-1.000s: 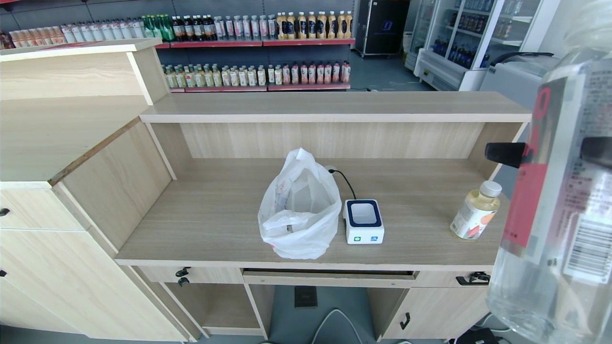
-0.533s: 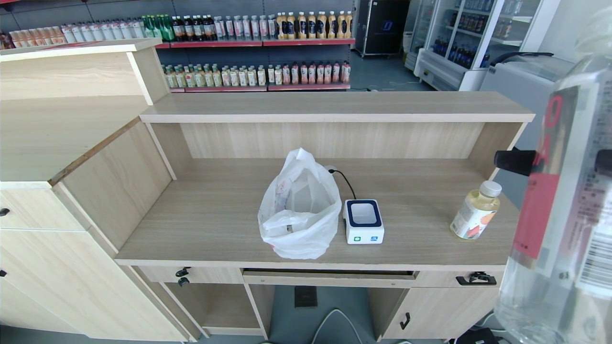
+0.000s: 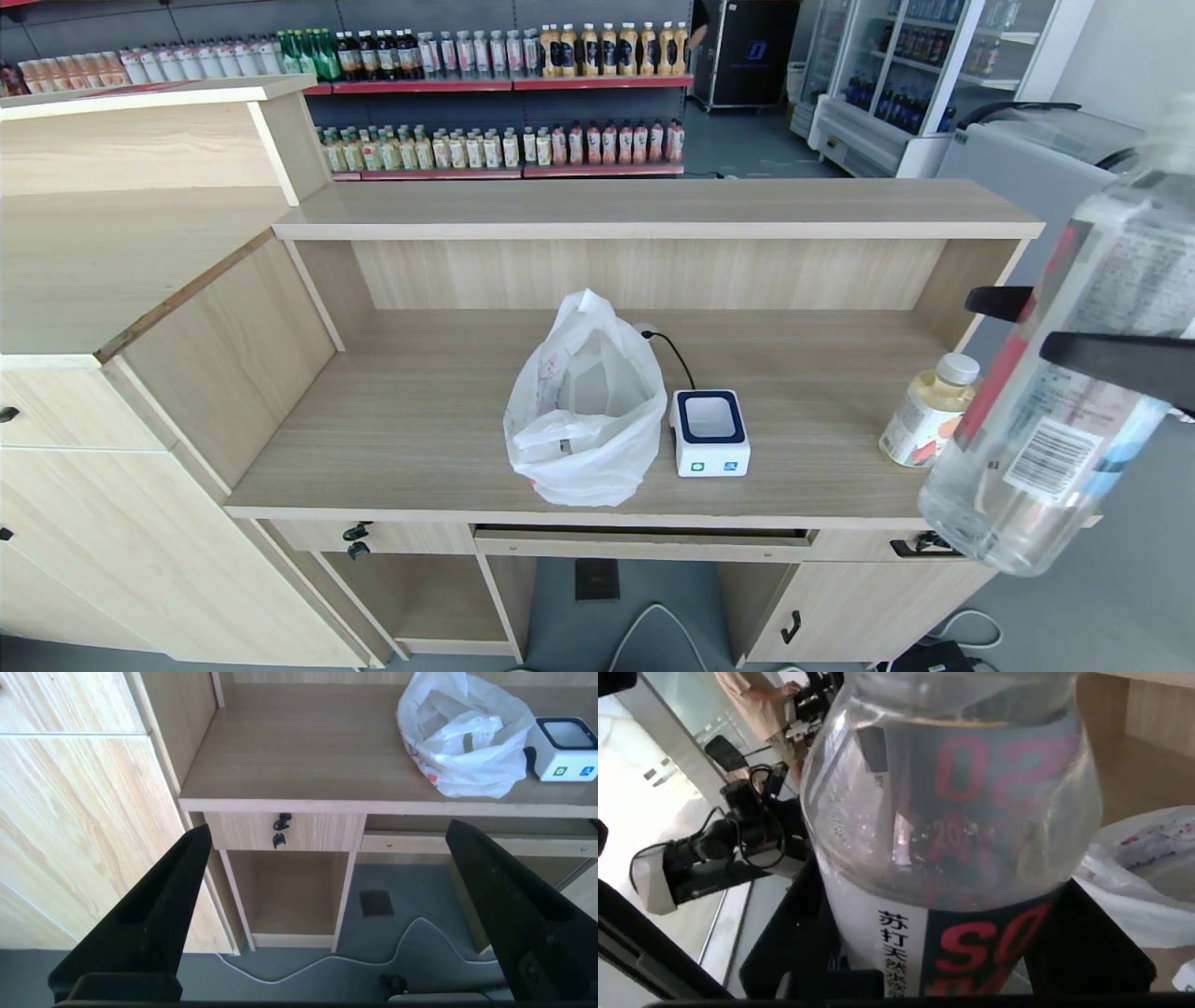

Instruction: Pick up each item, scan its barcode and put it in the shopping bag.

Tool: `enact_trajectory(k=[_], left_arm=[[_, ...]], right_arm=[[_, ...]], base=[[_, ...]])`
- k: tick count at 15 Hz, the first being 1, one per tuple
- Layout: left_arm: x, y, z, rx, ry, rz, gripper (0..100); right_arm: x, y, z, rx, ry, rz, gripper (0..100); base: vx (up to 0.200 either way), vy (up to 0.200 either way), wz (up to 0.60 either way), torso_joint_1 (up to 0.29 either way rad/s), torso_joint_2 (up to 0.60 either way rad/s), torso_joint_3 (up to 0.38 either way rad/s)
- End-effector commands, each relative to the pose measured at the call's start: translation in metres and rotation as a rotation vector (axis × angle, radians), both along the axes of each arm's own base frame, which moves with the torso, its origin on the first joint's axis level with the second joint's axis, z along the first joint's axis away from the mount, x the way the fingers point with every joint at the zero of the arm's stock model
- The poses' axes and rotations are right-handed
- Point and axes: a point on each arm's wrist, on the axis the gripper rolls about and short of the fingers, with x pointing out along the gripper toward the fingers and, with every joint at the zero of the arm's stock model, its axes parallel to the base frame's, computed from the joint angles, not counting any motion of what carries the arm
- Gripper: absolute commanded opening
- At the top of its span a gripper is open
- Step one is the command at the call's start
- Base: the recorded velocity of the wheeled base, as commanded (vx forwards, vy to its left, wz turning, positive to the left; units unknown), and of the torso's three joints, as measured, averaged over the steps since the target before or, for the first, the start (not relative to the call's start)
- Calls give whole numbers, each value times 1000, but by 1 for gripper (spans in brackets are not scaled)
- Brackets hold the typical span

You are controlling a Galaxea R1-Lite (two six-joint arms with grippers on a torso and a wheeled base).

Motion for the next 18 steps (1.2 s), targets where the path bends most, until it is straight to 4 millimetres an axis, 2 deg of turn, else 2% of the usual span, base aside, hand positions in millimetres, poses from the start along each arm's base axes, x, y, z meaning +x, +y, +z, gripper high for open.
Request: enact_trajectory(k=[1,3,5,6,8,12,18], left_arm=[[0,0,0,0,1,0,100],[0,0,0,0,1,0,100],[0,0,0,0,0,0,100],[0,0,0,0,0,0,100],[0,0,0,0,0,0,100],[0,0,0,0,1,0,100],[0,0,0,0,0,0,100]], right_arm=[[18,-38,-41,-182,-46,-360,0],[21,-63,-60,-361,-70,-607,0],[30,-70,-61,-380,-135,-651,0],[38,-77,-62,-442,-195,-722,0],[39,-89,-62,-578,-266,-850,0],[46,-113,-62,-719,-355,-915,0],[49,-121,-51,-847,-509,-921,0]], base=[[0,0,0,0,0,0],[0,0,0,0,0,0],[0,0,0,0,0,0],[0,0,0,0,0,0],[0,0,0,0,0,0],[0,0,0,0,0,0],[0,0,0,0,0,0]])
